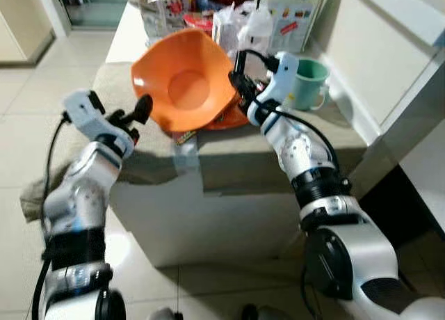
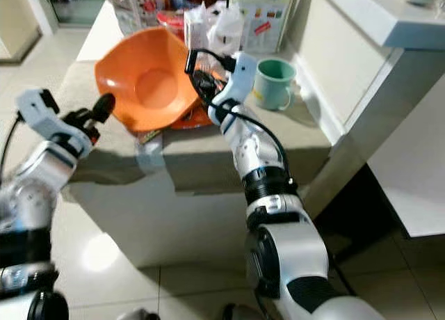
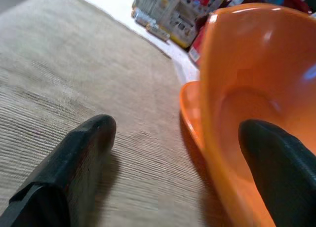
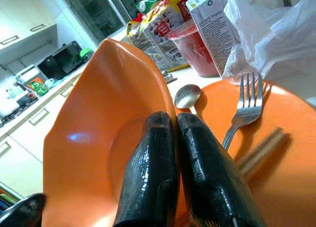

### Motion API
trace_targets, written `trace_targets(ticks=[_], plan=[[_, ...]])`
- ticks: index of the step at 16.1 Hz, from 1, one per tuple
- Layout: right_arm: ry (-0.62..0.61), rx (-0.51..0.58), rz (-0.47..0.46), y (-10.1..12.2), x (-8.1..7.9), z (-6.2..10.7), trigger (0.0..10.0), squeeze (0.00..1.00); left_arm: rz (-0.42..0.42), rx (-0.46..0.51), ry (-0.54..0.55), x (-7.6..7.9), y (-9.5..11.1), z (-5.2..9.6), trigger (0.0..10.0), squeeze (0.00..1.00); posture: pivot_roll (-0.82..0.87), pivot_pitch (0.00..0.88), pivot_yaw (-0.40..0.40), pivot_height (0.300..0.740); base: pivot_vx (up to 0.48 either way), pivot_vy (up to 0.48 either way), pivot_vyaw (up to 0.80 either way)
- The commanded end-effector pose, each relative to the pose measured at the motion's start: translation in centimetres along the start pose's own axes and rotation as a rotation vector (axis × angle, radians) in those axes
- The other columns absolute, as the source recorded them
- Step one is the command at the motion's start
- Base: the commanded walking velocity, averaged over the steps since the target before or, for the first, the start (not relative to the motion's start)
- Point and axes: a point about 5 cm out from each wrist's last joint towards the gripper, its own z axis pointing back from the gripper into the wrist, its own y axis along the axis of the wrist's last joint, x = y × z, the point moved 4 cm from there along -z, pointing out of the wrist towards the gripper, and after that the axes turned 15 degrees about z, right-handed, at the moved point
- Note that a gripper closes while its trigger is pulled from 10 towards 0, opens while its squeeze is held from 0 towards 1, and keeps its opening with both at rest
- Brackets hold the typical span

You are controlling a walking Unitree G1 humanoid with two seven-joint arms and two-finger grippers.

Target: Setting the table

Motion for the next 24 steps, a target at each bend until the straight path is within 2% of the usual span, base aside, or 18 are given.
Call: trace_targets(ticks=[1,6,11,13,14,15,19,20,24], plan=[[0.006,0.004,0.003,0.1,0.1,0.3,0.0,0.00,0.009,0.004,-0.013,-0.1,0.1,-0.7,10.0,0.00,-0.06,0.086,-0.038,0.740,0.000,0.000,0.00],[0.009,-0.030,0.010,-0.7,0.2,0.9,0.0,0.00,0.063,-0.006,-0.063,0.1,-0.2,-3.0,10.0,0.00,-0.09,0.107,-0.043,0.740,0.000,0.000,0.00],[0.011,-0.061,0.013,-1.6,0.0,1.5,0.0,0.00,0.045,-0.030,-0.121,1.4,-1.1,-4.2,10.0,0.00,-0.11,0.130,-0.039,0.740,0.000,0.000,0.00],[0.012,-0.071,0.012,-1.9,0.0,1.7,0.0,0.00,0.019,-0.053,-0.114,1.2,-1.8,-4.5,10.0,0.00,-0.11,0.137,-0.038,0.740,0.000,0.000,0.00],[0.012,-0.073,0.010,-1.9,-0.1,1.7,0.0,0.00,0.012,-0.063,-0.095,0.7,-2.1,-4.5,2.9,0.00,-0.11,0.139,-0.035,0.740,0.000,0.000,0.00],[0.012,-0.074,0.009,-1.9,-0.1,1.8,0.0,0.00,0.008,-0.076,-0.076,0.3,-2.5,-4.5,0.0,0.00,-0.11,0.139,-0.035,0.740,0.000,0.000,0.00],[0.006,-0.086,0.021,-2.4,0.0,2.1,0.0,0.00,-0.104,-0.070,-0.002,-1.0,-2.4,-4.4,0.0,0.00,-0.10,0.127,-0.030,0.740,0.000,0.000,0.00],[0.006,-0.089,0.022,-2.5,0.0,2.2,0.0,0.00,-0.146,-0.066,-0.003,-0.9,-2.4,-4.3,0.0,0.00,-0.10,0.125,-0.030,0.740,0.000,0.000,0.00],[-0.001,-0.114,0.039,-3.2,0.1,2.4,0.0,0.00,-0.154,-0.047,-0.032,0.4,-1.8,-4.2,0.0,0.00,-0.09,0.114,-0.030,0.740,0.000,0.000,0.00]])
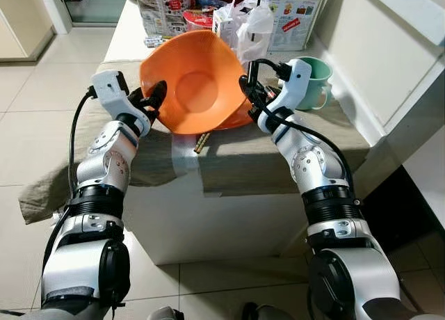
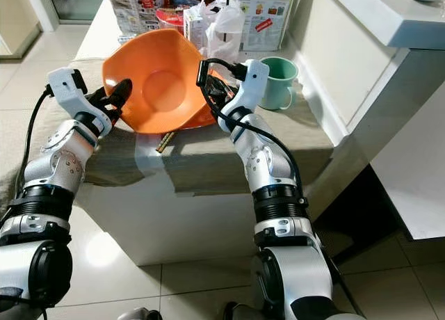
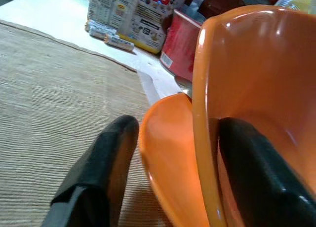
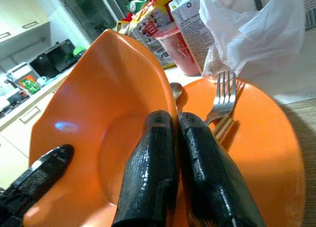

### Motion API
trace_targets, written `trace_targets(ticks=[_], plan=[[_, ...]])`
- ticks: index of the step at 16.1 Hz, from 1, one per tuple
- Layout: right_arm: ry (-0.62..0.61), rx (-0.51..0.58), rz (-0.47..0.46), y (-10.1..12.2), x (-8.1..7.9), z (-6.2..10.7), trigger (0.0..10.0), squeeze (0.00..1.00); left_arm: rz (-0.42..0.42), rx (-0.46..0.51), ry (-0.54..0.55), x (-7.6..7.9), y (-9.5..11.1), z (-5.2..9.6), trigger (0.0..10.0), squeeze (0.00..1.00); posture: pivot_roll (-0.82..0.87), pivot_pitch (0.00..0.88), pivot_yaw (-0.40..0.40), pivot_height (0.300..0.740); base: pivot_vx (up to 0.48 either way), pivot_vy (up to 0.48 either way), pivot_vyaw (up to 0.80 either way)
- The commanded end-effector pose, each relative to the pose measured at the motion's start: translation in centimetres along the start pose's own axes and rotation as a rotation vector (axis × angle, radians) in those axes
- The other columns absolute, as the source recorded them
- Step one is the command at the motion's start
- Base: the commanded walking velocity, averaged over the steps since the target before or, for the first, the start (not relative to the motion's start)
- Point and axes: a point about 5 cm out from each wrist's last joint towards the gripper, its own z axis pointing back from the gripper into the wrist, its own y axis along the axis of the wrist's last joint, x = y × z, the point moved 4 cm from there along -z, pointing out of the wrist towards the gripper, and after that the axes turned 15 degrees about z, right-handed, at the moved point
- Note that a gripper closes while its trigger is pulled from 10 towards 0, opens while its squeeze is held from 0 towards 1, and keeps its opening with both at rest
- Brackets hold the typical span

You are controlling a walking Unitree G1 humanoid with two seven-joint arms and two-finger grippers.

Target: Setting the table

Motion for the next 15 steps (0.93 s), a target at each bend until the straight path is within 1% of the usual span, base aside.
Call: trace_targets(ticks=[1,2,5,7,10,13,14,15], plan=[[0.018,-0.122,0.016,-3.1,-0.5,0.4,1.6,0.00,0.003,-0.041,0.083,-1.2,-1.2,0.3,0.0,0.00,-0.09,0.114,-0.030,0.740,0.000,0.000,0.00],[0.014,-0.132,0.025,-3.3,-0.4,0.4,10.0,0.00,-0.002,-0.039,0.080,-1.1,-1.1,0.4,0.0,0.00,-0.09,0.109,-0.030,0.740,0.000,0.000,0.00],[0.012,-0.143,0.036,-3.7,-0.4,0.5,10.0,0.00,-0.012,-0.037,0.087,-1.1,-0.9,0.6,0.0,0.00,-0.09,0.108,-0.029,0.740,0.000,0.000,0.00],[0.009,-0.147,0.066,-3.9,-0.4,0.6,10.0,0.00,-0.013,-0.021,0.072,-0.6,-0.2,0.9,0.0,0.00,-0.09,0.105,-0.029,0.740,0.000,0.000,0.00],[0.003,-0.154,0.085,-4.1,-0.2,0.7,10.0,0.00,-0.007,-0.001,0.065,-0.1,0.3,1.3,0.0,0.00,-0.09,0.107,-0.029,0.740,0.000,0.000,0.00],[-0.012,-0.150,0.127,-4.2,-0.1,0.7,10.0,0.00,-0.008,0.003,0.062,0.1,0.4,1.4,0.0,0.00,-0.08,0.109,-0.029,0.740,0.000,0.000,0.00],[-0.021,-0.151,0.128,-4.2,0.0,0.7,10.0,1.00,-0.005,-0.002,0.062,0.2,0.2,1.5,0.0,0.00,-0.08,0.109,-0.029,0.740,0.000,0.000,0.00],[-0.022,-0.150,0.130,-4.2,0.0,0.7,10.0,1.00,-0.003,-0.008,0.062,0.2,0.1,1.5,0.0,0.00,-0.08,0.110,-0.029,0.740,0.000,0.000,0.00]])
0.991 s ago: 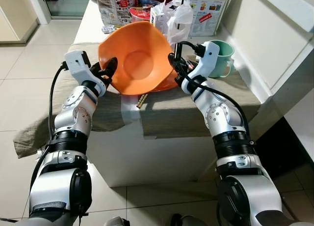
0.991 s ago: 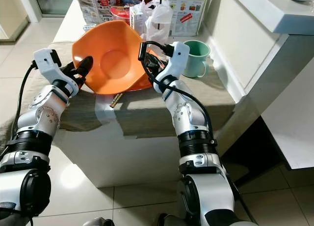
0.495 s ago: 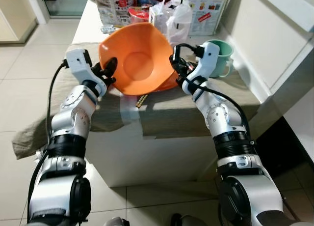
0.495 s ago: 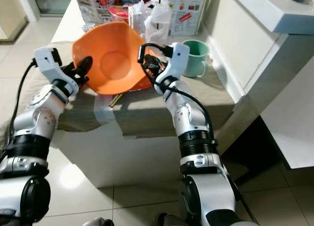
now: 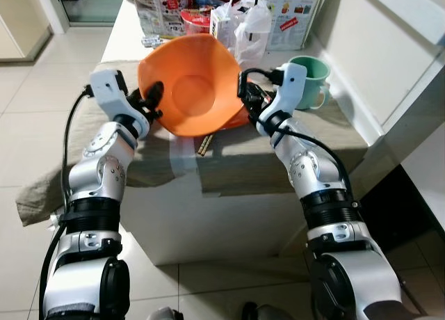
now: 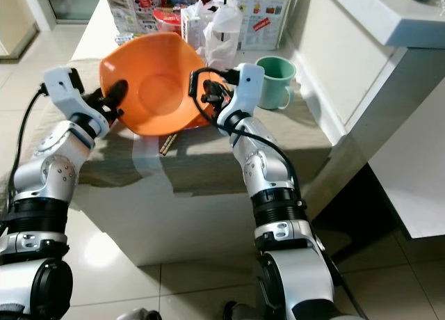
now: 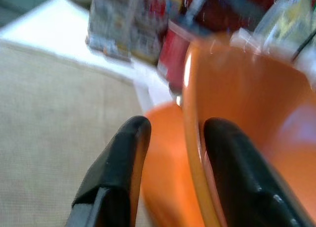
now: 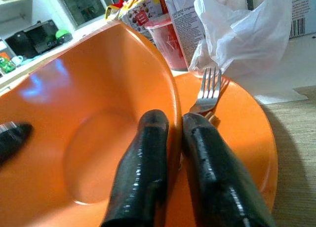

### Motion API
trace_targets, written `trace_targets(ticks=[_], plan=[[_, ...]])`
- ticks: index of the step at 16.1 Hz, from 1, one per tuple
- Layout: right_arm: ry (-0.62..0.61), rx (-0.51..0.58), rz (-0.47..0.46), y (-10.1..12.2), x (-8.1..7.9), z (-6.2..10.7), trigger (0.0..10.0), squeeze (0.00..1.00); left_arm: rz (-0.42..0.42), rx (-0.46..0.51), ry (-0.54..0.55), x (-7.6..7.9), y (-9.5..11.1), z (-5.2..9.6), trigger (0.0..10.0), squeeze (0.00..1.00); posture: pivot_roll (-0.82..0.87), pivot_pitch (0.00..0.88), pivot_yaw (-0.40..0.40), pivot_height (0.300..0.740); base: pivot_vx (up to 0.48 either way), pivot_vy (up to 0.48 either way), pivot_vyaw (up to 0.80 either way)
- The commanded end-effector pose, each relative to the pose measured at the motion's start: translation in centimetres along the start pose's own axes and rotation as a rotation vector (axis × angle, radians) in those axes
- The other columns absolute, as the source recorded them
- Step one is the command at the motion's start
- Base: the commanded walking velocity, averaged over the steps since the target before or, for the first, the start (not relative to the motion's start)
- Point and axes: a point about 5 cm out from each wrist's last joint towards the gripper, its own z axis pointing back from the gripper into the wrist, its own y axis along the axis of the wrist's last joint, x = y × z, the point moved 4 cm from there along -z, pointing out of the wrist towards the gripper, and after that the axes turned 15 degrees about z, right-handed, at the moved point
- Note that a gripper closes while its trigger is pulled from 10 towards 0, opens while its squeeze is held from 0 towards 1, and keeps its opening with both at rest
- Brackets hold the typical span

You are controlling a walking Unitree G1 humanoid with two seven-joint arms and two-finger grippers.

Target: Setting the table

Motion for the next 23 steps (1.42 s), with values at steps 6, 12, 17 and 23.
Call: trace_targets(ticks=[6,12,17,23], plan=[[0.010,-0.109,-0.004,-3.1,-0.3,0.4,10.0,1.00,0.038,-0.060,0.046,-0.5,-1.7,0.4,0.0,0.00,-0.08,0.114,-0.032,0.740,0.000,0.000,0.00],[-0.014,-0.046,0.013,-1.6,0.3,0.3,10.0,1.00,0.067,-0.063,0.048,-0.2,-1.8,0.4,0.0,0.00,-0.08,0.115,-0.033,0.740,0.000,0.000,0.00],[-0.047,0.008,0.068,-0.2,0.9,0.3,10.0,1.00,0.072,-0.060,0.052,-0.2,-1.7,0.4,0.0,0.00,-0.09,0.117,-0.033,0.740,0.000,0.000,0.00],[-0.107,0.170,0.220,5.3,2.2,1.1,10.0,1.00,0.077,-0.063,0.072,-0.7,-1.6,0.6,0.0,0.00,-0.09,0.120,-0.032,0.740,0.000,0.000,0.00]])
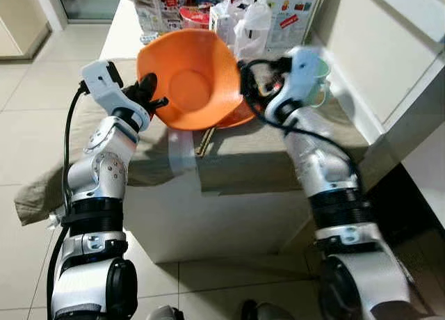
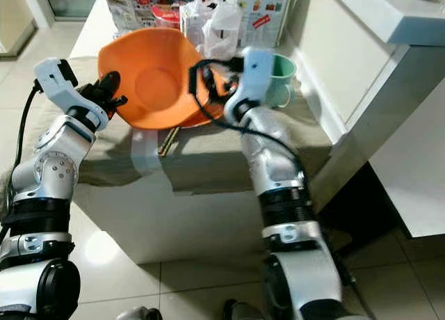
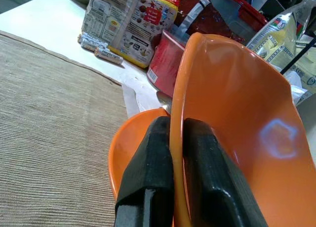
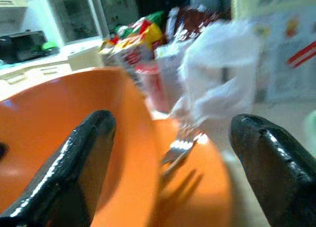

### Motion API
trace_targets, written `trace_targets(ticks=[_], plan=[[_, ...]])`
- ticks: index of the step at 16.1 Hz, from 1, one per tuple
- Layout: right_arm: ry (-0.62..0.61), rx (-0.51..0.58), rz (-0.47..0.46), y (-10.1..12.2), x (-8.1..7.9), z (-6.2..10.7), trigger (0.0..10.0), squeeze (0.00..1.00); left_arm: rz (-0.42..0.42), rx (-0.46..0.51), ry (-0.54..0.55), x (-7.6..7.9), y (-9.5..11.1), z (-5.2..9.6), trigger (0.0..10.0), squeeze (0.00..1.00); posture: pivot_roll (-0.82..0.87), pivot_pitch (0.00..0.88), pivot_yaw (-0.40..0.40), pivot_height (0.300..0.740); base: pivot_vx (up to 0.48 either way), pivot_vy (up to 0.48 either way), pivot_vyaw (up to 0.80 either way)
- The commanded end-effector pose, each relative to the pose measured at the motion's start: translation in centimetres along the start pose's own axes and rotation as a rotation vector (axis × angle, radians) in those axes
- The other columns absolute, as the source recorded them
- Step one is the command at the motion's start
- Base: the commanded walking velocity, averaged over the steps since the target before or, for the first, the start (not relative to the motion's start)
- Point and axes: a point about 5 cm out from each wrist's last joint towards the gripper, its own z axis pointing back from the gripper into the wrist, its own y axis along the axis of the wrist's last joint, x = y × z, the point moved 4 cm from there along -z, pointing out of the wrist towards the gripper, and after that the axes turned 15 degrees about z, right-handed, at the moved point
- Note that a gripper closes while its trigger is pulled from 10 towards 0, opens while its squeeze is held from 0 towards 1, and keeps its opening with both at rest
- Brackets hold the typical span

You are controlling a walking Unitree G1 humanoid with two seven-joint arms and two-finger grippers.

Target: Setting the table

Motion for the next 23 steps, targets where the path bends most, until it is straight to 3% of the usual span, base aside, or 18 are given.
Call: trace_targets(ticks=[1,2,4,7,10,15,20,23], plan=[[-0.019,0.024,0.029,1.2,0.7,0.0,10.0,0.52,-0.031,-0.064,0.095,-2.1,-1.3,0.6,0.0,0.00,-0.09,0.120,-0.032,0.740,0.000,0.000,0.00],[-0.040,0.019,0.043,1.0,1.7,0.3,10.0,0.00,-0.034,-0.058,0.091,-1.9,-0.9,0.7,0.0,0.00,-0.09,0.120,-0.032,0.740,0.000,0.000,0.00],[-0.061,-0.021,0.054,-0.5,2.7,1.2,10.0,0.00,-0.035,-0.027,0.075,-1.1,0.4,0.8,0.0,0.00,-0.09,0.112,-0.027,0.740,0.000,0.000,0.00],[-0.065,-0.081,0.083,-2.9,2.7,2.4,10.0,0.00,-0.037,0.050,0.029,1.0,3.2,1.3,0.0,0.00,-0.08,0.101,-0.025,0.740,0.000,0.000,0.00],[-0.048,-0.098,0.107,-4.4,1.7,3.1,10.0,0.00,-0.185,0.057,0.009,2.4,4.1,1.9,0.0,0.00,-0.07,0.083,-0.021,0.740,0.000,0.000,0.00],[-0.055,0.004,0.242,-3.2,1.0,3.6,10.0,0.00,-0.226,0.127,-0.043,3.5,4.7,3.6,0.0,0.00,-0.07,0.062,-0.022,0.740,0.000,0.000,0.00],[-0.089,0.060,0.252,-1.9,1.7,4.1,10.0,0.00,-0.271,0.187,-0.041,3.7,6.2,4.6,0.0,0.00,-0.07,0.049,-0.029,0.740,0.000,0.000,0.00],[-0.109,0.063,0.266,-1.6,2.4,5.9,10.0,0.00,-0.334,0.205,-0.006,2.9,7.5,6.0,0.0,0.00,-0.07,0.051,-0.030,0.740,0.000,0.000,0.00]])
